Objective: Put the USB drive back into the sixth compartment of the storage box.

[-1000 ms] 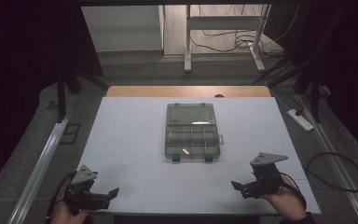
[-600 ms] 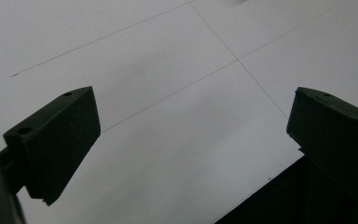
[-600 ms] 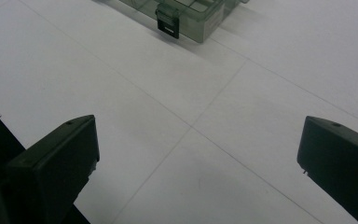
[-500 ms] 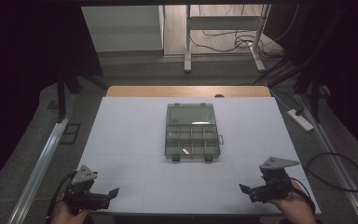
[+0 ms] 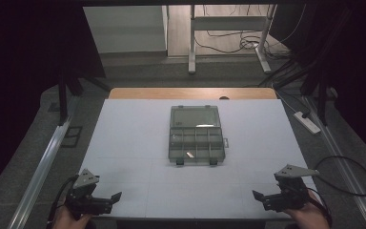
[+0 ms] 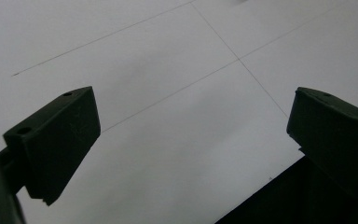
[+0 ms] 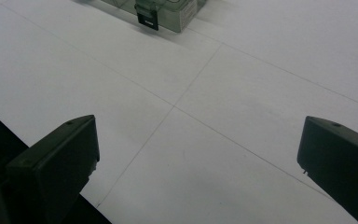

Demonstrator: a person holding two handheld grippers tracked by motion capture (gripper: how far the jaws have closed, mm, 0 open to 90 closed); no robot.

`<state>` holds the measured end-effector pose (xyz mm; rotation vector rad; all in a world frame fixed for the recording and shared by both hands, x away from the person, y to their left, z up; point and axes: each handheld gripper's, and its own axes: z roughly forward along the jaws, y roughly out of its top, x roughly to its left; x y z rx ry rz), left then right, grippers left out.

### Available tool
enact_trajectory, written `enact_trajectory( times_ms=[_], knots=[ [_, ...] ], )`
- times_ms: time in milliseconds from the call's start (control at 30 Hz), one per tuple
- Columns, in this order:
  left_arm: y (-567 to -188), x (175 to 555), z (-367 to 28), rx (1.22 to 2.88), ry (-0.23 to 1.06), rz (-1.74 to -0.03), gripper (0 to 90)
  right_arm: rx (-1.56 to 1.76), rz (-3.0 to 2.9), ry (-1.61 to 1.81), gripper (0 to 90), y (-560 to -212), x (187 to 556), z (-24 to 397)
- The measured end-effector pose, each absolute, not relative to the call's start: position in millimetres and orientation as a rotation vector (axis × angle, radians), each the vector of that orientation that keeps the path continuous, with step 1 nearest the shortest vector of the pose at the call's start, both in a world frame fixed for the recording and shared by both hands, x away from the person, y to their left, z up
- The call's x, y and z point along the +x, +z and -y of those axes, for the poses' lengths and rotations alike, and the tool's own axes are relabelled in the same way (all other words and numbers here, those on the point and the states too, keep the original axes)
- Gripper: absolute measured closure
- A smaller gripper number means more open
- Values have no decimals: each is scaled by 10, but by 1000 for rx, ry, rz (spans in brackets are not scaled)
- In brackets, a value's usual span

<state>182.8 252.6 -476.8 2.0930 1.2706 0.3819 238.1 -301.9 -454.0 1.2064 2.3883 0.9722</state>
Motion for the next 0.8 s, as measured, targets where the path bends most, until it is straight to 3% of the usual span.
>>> enact_trajectory(
  times_ms=[800],
  knots=[
    [-4769, 1825, -2529, 2091, 384, -1274, 25, 1271, -2351, 908, 0, -4501, 2275, 3175]
  ],
)
